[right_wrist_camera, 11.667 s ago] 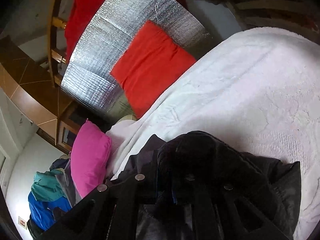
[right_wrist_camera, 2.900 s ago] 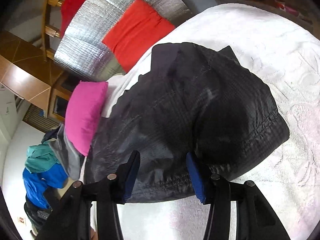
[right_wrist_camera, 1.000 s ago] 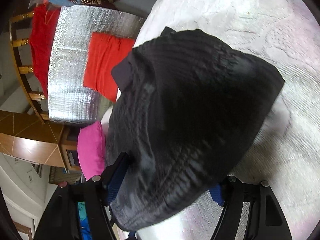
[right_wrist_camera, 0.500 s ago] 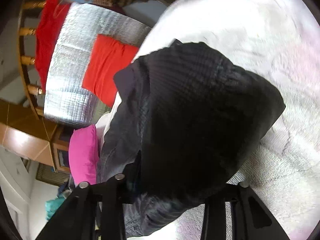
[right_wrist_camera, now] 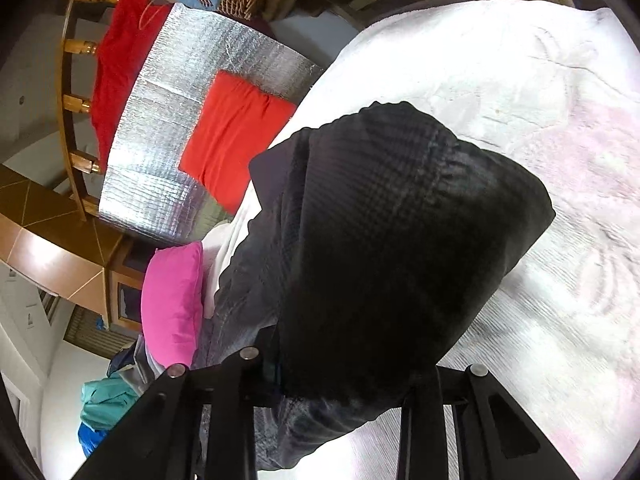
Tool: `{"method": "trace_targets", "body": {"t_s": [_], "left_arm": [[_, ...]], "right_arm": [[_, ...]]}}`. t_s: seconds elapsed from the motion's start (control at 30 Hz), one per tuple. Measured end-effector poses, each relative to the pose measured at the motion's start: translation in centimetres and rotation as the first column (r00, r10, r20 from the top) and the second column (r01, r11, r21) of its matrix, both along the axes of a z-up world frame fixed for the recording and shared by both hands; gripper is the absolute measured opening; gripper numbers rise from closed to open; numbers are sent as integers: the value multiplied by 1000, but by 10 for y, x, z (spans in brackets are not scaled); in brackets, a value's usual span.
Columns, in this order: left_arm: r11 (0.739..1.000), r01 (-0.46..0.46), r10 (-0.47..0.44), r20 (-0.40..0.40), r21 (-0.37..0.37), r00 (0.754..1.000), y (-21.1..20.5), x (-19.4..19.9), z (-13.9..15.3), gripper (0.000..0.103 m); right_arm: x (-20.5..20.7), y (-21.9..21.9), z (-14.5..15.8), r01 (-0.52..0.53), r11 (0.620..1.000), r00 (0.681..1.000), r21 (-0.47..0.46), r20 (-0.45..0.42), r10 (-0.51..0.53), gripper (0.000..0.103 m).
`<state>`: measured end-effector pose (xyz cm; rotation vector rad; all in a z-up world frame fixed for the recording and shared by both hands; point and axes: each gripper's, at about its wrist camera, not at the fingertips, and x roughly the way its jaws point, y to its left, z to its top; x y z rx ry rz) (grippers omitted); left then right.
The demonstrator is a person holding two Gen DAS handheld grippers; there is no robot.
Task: Fold large clothes
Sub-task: 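Grasp the black jacket bundle edge with both tools and lift it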
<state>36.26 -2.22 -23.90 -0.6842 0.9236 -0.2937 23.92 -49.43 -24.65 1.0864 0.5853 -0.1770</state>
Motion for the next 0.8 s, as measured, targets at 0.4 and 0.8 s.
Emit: {"method": "trace_targets", "body": {"t_s": [0.4,0.8], "left_arm": [[999,37,-38,22,24,999,10,-66,-5,30],[994,76,-80,55,73,995,21,-95,-10,30]], "right_arm": [[-44,2,5,0,1000,1000,-11,-10,0,32],[-81,9,-3,-20,1000,999,-19,-29,19,32]]}}
